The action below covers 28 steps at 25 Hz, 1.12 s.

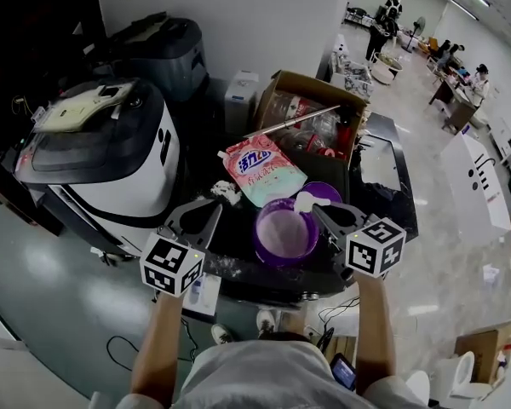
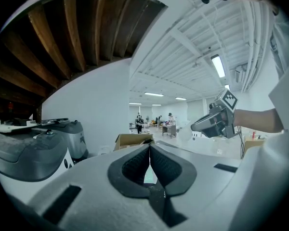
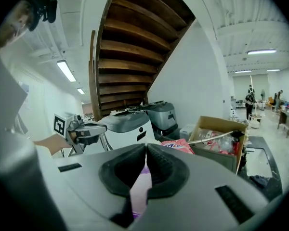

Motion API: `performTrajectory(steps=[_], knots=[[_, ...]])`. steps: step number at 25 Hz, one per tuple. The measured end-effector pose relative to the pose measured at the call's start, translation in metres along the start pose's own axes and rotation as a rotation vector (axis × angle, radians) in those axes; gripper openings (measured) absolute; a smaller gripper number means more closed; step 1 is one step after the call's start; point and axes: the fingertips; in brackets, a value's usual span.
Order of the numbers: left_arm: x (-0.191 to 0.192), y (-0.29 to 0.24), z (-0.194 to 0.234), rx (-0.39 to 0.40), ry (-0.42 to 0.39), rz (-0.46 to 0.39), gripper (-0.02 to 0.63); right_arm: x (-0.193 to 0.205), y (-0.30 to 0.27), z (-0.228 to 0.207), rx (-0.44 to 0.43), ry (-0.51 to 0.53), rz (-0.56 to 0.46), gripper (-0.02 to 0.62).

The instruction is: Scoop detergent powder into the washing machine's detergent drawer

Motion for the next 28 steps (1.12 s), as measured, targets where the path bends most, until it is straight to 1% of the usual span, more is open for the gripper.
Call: performTrajectory(steps=[4, 6, 12, 17, 20, 24, 28], knots=[[0.003, 0.017, 0.002, -0.014, 0.006, -0.004, 0.011, 0.003, -0.001, 0.011, 0.014, 0.008, 0.007, 0.005], [0.005, 0.026, 0.004, -0.023, 0.009, -0.003, 0.011, 0.005, -0.002, 0.016, 0.015, -0.005, 0.007, 0.005], [0.025, 0.054, 0.007, -0.038, 0.028, 0.028, 0.011, 0.023, 0.003, 0.016, 0.040, -0.114, -0.018, 0.006], [0.037, 0.066, 0.004, -0.036, 0.030, 0.052, 0.011, 0.027, 0.014, 0.015, 0.042, -0.202, -0.076, 0.005], [0.038, 0.071, -0.003, -0.046, 0.029, 0.056, 0.011, 0.032, 0.020, 0.015, 0.019, -0.259, -0.104, 0.005], [0.031, 0.077, -0.018, -0.071, 0.010, 0.060, 0.011, 0.032, 0.033, 0.009, -0.033, -0.352, -0.172, 0.005], [0.030, 0.084, -0.035, -0.101, -0.010, 0.076, 0.011, 0.034, 0.042, 0.009, -0.093, -0.396, -0.212, 0.005]])
Point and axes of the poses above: the fingertips, and each gripper's own axes: y backward along the fingers, z to its left, x out of its underside, and after that the axes turned 3 degrees about z, right-handed
